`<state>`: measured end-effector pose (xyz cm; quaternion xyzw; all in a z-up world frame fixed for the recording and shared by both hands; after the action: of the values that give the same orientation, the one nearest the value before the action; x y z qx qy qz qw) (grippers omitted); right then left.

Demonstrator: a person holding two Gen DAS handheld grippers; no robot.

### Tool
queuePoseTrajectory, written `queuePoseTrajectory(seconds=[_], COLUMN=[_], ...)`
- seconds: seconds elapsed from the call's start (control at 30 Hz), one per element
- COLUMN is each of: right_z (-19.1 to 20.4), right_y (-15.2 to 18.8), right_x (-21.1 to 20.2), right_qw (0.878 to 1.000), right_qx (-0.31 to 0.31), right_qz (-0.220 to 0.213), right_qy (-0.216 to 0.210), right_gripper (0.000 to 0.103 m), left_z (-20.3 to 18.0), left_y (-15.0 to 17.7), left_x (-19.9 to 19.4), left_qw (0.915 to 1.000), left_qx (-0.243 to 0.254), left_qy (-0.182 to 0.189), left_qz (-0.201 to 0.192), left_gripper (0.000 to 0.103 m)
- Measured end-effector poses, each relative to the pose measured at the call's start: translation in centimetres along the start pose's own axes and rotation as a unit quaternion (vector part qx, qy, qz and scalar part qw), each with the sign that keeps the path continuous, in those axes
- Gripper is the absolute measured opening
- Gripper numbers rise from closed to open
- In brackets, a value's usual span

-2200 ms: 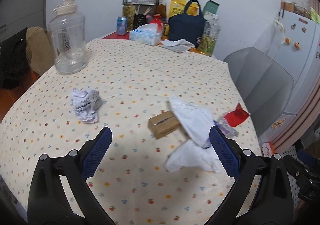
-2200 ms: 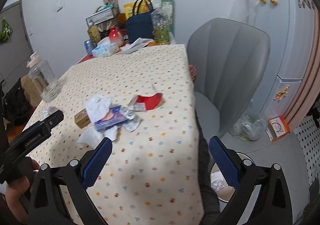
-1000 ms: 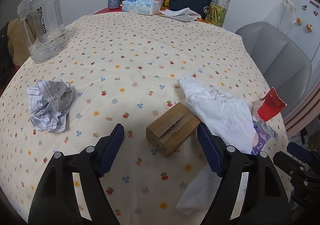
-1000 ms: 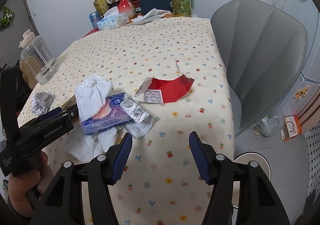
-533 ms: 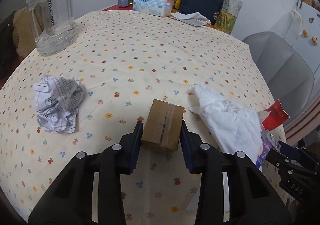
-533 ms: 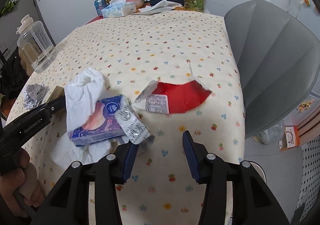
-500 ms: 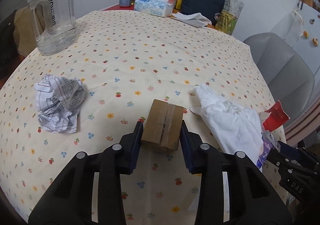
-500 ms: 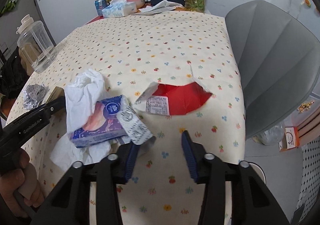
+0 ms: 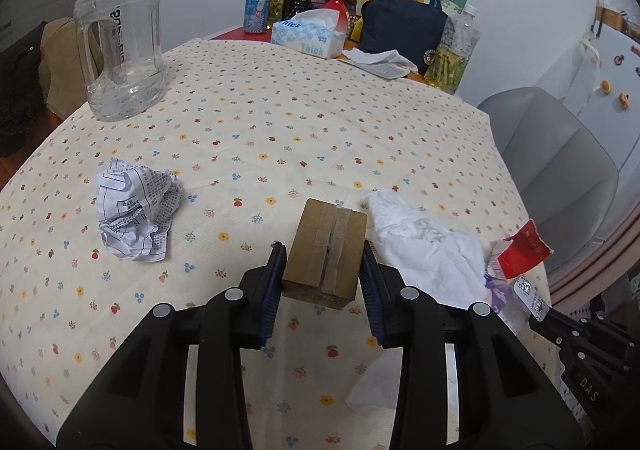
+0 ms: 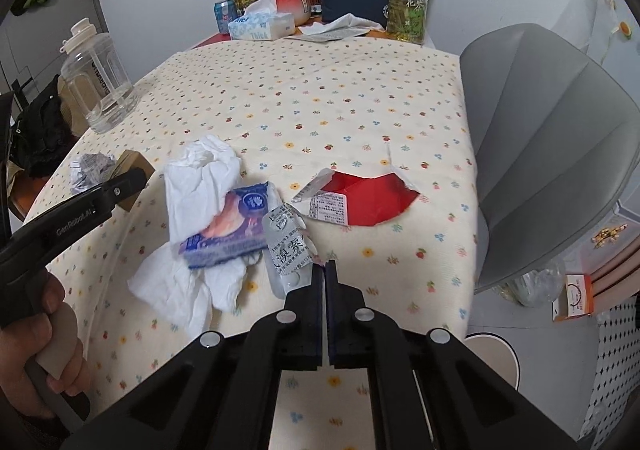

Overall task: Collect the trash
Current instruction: 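Grasp the white paper packet with the right tool while the left tool holds the box, then carry the box and paper packet in both tools over the trash bin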

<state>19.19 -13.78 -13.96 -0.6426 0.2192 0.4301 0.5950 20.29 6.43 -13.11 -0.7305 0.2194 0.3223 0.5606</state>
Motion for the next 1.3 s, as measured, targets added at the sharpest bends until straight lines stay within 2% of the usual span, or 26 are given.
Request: queuePoseTrajectory(seconds=[0.37, 0.7, 0.93, 1.3], right_z=[-1.0, -2.9, -5.7, -12.7], right_y=[1.1, 1.7, 2.3, 5.0], right_x=[-3.5, -6.5, -8.4, -11.0], right_qw=[1.000, 0.998, 0.996, 0.989], right_qx=[0.014, 0.033, 0.053, 0.112], right_qz=[-0.025, -0.051, -0.065, -0.077], right_qy=[0.003, 0.008, 0.024, 0.062], right_gripper=[0.002, 0.002, 0.002, 0.002], left_z=[-1.6, -5.3, -10.2, -19.3], left_y=[-0.1, 0.3, 0.8, 2.8], left_x=[-3.2, -5.1, -5.1, -5.1], left_qw=[0.9995, 0.9980, 0.9950, 0.9842], left_qx=[0.015, 0.046, 0.080, 0.148], left_qy=[0.005, 0.023, 0.050, 0.096], left_qz=[-0.026, -0.037, -0.033, -0.020], left_gripper=[0.037, 0.036, 0.036, 0.036])
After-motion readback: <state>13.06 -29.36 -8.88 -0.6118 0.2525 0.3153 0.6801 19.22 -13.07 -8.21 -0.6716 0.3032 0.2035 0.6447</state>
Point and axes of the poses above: each gripper's, at about its wrist camera, not at the fingertips, and x roughly the way its jaws point, z to its left, y to its underside, the point moved 8 cm from there along x, roughly the way its jaws point, and after that the axes turned 2 degrees about -y, right-handed, at the moved point
